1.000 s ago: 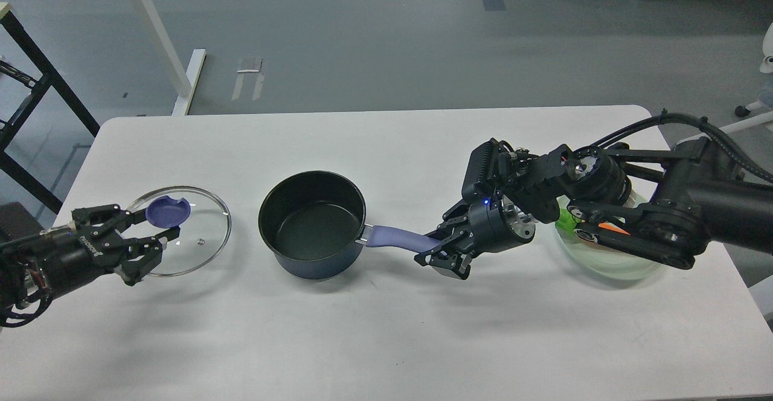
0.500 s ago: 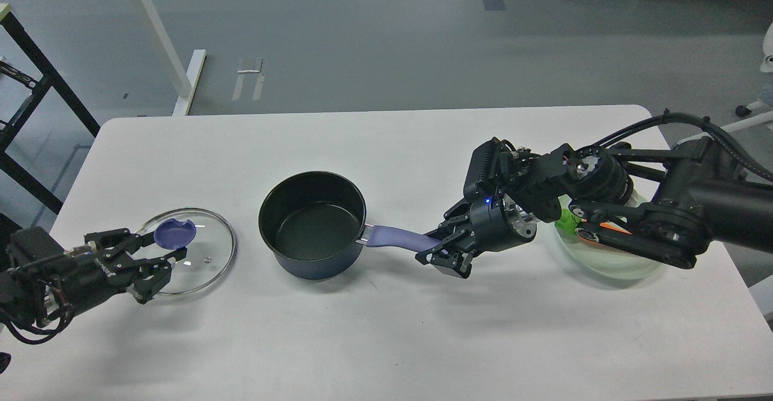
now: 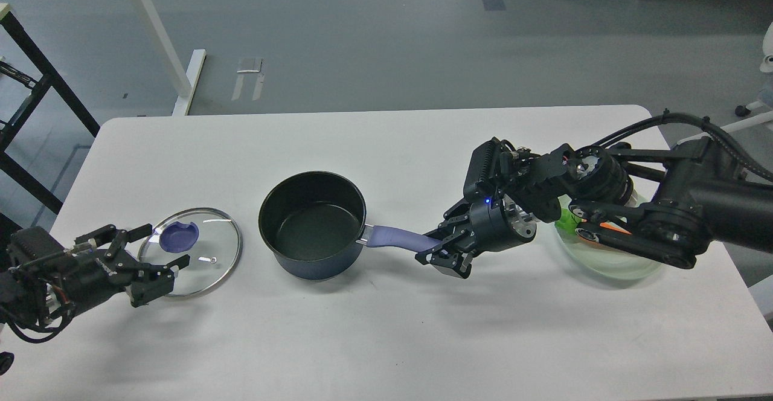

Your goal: Open pot lid

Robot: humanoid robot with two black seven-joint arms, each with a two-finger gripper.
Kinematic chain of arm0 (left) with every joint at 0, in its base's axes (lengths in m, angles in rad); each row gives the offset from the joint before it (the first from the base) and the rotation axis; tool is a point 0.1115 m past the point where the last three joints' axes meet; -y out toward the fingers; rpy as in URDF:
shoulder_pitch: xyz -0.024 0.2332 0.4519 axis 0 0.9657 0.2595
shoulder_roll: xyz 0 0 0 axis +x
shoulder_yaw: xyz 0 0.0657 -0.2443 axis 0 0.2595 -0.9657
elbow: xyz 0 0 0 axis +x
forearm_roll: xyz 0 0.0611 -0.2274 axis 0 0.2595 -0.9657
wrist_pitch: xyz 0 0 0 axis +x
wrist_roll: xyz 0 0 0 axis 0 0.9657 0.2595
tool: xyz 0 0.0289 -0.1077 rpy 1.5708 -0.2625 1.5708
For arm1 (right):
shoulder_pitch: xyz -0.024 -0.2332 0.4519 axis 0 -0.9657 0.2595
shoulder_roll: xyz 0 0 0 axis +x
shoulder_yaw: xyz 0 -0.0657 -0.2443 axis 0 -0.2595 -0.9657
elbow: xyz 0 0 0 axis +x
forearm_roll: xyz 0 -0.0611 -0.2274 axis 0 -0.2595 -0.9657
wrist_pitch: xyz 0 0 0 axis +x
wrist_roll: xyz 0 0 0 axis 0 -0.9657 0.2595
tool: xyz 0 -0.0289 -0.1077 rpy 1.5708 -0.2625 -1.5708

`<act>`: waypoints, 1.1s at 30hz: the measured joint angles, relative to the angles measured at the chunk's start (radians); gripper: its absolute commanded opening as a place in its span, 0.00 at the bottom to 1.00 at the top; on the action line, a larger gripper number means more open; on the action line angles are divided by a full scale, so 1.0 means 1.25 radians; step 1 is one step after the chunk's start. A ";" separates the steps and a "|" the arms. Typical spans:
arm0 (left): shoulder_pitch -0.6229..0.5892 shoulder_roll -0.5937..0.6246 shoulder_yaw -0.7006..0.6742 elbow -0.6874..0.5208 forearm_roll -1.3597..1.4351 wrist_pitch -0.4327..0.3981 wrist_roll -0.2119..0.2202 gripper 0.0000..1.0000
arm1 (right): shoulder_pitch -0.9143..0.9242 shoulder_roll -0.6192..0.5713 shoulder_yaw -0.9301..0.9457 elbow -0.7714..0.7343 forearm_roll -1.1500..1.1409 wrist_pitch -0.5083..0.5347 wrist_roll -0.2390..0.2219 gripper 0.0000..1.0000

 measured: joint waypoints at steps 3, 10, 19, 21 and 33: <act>-0.010 0.037 -0.002 -0.049 -0.076 0.000 0.000 0.99 | 0.000 0.000 0.000 0.000 0.000 0.000 0.000 0.41; -0.120 0.107 -0.013 -0.142 -0.520 -0.204 0.000 0.99 | -0.001 0.000 0.000 0.001 0.000 0.000 0.000 0.63; -0.213 0.127 -0.016 -0.144 -0.976 -0.450 0.000 0.99 | 0.000 -0.009 0.005 0.000 0.038 -0.001 0.000 0.98; -0.217 0.130 -0.019 -0.144 -1.034 -0.481 0.000 0.99 | 0.006 -0.023 0.009 0.002 0.086 -0.001 0.000 0.98; -0.221 0.117 -0.028 -0.141 -1.303 -0.537 0.000 0.99 | -0.009 -0.202 0.159 -0.001 0.796 -0.045 0.000 0.98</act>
